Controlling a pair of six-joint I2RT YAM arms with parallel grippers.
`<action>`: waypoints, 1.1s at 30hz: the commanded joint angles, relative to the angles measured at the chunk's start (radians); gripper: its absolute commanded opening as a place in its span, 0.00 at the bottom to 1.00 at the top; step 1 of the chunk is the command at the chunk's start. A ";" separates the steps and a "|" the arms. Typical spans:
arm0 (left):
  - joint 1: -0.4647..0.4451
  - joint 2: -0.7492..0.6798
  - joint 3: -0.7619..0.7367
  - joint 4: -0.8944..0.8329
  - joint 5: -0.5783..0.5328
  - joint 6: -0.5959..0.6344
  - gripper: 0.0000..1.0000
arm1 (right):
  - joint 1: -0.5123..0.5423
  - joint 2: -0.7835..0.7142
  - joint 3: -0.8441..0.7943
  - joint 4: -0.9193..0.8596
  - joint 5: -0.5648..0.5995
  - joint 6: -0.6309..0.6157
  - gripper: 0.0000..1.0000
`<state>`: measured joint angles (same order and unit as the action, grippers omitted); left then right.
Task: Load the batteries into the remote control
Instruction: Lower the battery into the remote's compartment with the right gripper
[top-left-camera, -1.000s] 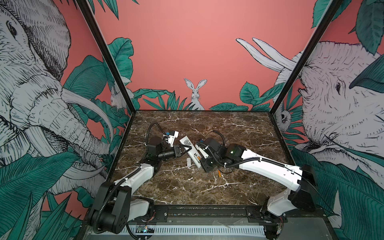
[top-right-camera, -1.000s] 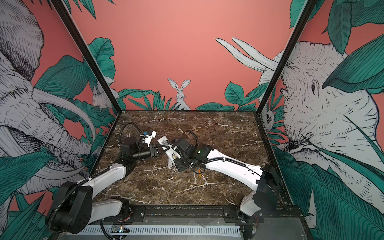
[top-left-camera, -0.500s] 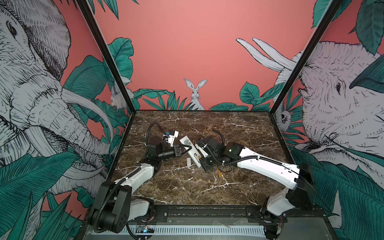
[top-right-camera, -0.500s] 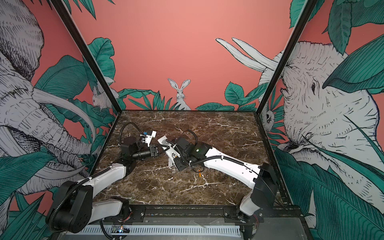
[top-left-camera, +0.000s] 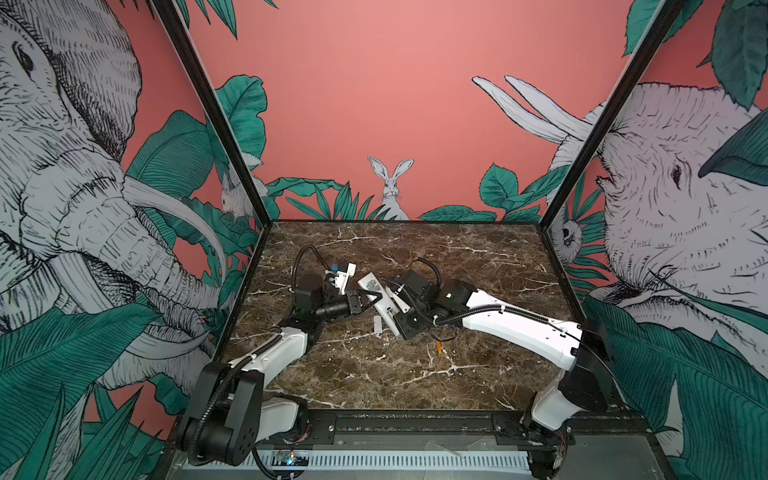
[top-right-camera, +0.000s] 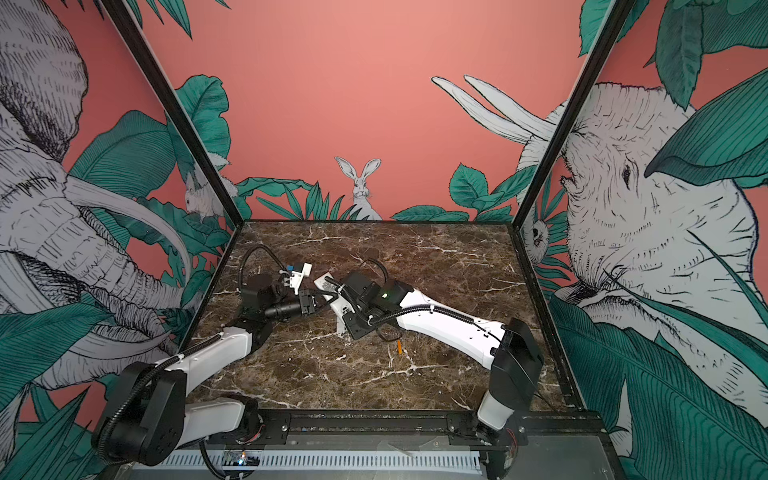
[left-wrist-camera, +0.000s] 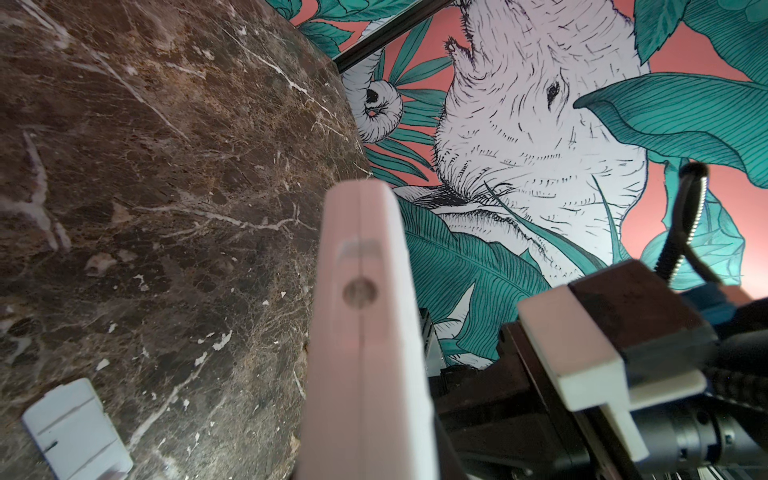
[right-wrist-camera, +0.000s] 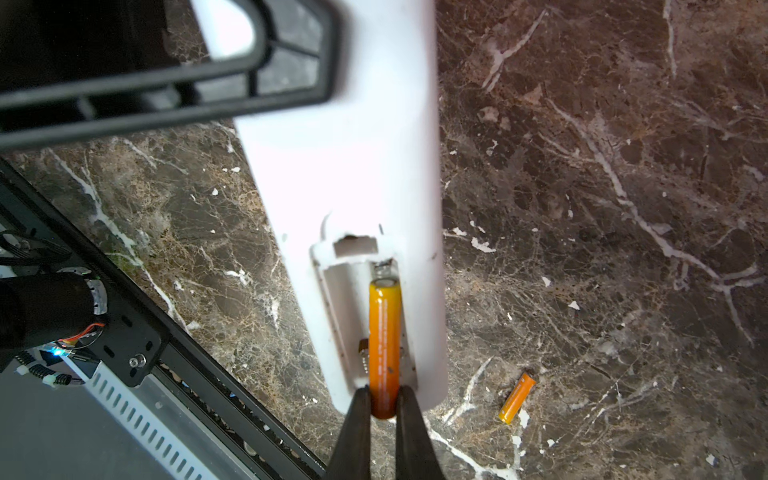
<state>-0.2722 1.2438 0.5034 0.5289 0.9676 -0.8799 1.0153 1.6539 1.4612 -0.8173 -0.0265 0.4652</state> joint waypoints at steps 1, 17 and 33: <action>0.005 -0.023 -0.003 0.031 0.020 0.002 0.00 | -0.010 0.024 0.027 -0.055 0.046 0.022 0.10; 0.008 -0.029 -0.006 0.037 0.021 -0.004 0.00 | -0.017 0.081 0.089 -0.041 0.072 0.005 0.13; 0.050 -0.032 -0.005 0.004 0.007 0.009 0.00 | -0.022 0.073 0.081 -0.017 0.042 -0.017 0.31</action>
<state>-0.2340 1.2423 0.5030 0.5201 0.9543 -0.8719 0.9985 1.7214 1.5330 -0.8394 0.0147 0.4595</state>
